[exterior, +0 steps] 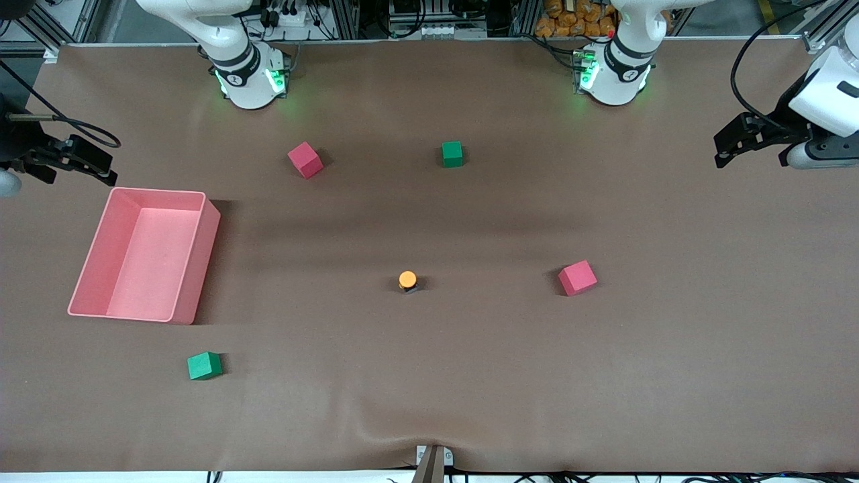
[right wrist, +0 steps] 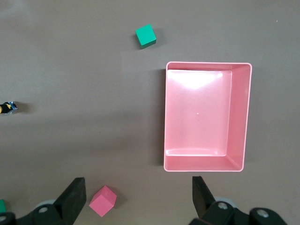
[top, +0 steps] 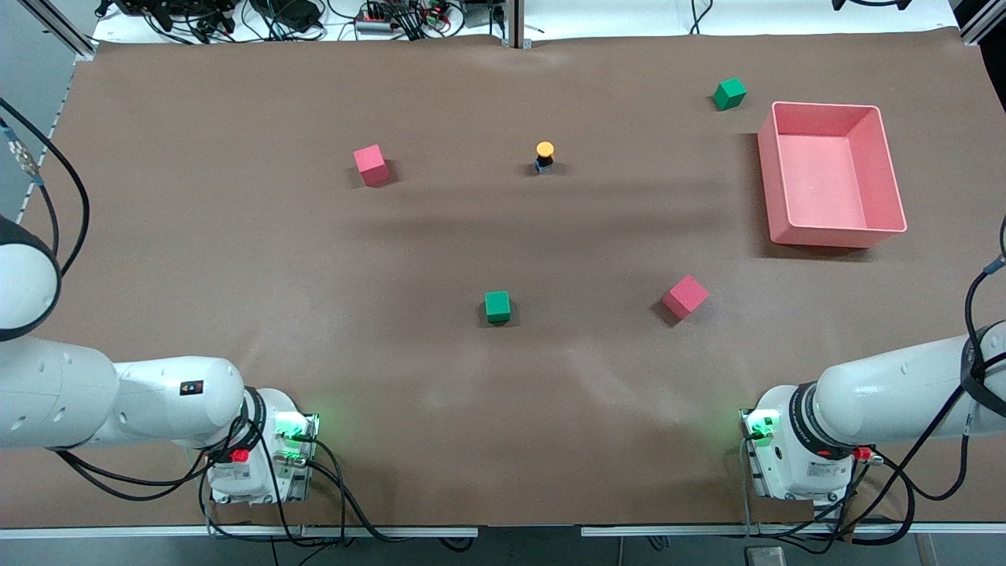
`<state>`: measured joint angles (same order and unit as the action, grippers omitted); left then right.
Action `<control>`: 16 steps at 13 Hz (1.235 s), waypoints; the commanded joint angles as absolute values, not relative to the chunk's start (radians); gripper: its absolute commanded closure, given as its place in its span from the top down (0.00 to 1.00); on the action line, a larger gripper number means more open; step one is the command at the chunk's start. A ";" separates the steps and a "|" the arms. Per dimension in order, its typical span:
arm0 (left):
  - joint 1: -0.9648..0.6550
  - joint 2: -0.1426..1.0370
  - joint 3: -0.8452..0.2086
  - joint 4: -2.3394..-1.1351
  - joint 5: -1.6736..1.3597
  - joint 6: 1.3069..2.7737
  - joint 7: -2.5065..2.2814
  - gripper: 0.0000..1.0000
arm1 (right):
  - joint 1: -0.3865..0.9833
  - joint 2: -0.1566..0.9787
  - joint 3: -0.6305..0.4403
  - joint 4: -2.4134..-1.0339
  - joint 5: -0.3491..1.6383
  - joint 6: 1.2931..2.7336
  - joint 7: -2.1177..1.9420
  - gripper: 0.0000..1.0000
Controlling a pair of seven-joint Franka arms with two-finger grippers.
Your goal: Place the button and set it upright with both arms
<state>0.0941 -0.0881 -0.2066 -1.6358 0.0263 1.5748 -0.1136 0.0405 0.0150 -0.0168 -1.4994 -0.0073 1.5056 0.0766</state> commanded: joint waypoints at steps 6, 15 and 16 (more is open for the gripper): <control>0.106 -0.101 -0.206 -1.617 0.012 1.520 -0.095 1.00 | 0.032 0.023 -0.012 -1.479 -0.012 1.491 0.071 1.00; 0.140 -0.097 -0.206 -1.598 0.006 1.508 -0.089 1.00 | 0.032 0.023 -0.014 -1.480 -0.012 1.489 0.071 1.00; 0.140 -0.098 -0.206 -1.598 0.006 1.505 -0.089 1.00 | 0.032 0.023 -0.014 -1.480 -0.012 1.489 0.071 1.00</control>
